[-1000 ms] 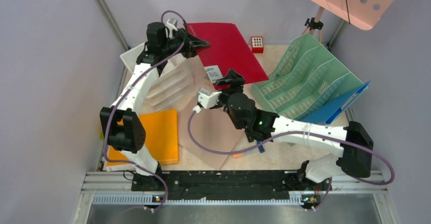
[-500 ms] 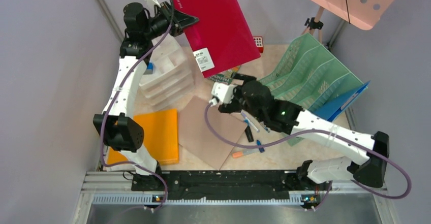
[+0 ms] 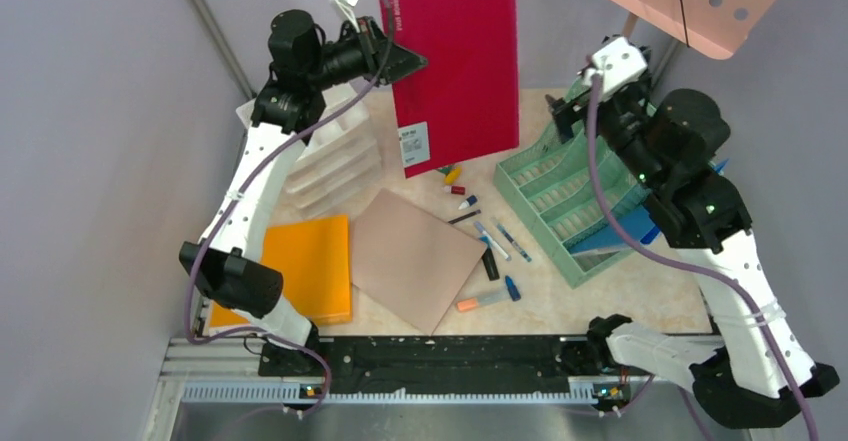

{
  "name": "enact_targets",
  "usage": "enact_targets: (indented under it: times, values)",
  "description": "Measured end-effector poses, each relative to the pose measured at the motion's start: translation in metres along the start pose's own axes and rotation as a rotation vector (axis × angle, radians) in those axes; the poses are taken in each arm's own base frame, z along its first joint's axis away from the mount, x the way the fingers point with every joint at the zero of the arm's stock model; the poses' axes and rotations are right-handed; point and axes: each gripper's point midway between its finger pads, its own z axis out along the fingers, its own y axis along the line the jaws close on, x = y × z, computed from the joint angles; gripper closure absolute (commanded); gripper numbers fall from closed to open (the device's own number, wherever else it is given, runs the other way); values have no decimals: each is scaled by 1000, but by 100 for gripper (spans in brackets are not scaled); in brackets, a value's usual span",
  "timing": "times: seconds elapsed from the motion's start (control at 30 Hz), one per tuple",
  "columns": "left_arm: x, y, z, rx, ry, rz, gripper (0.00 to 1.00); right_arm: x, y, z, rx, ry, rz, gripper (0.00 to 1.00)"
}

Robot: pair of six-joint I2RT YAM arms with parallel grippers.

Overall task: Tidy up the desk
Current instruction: Place the folder in the storage box.

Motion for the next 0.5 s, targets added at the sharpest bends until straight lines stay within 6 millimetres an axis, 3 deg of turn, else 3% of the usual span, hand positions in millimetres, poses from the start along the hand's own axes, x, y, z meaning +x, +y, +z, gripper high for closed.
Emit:
enact_targets:
  times: [0.1,0.33,0.5]
  values:
    - [24,-32,7,62,49,85,100,9,-28,-9,73,19,57,11]
    - [72,-97,24,219,146,241,100,52,-89,-35,260,119,193,11]
    - [105,-124,33,283,211,307,100,73,-104,-56,333,166,257,11]
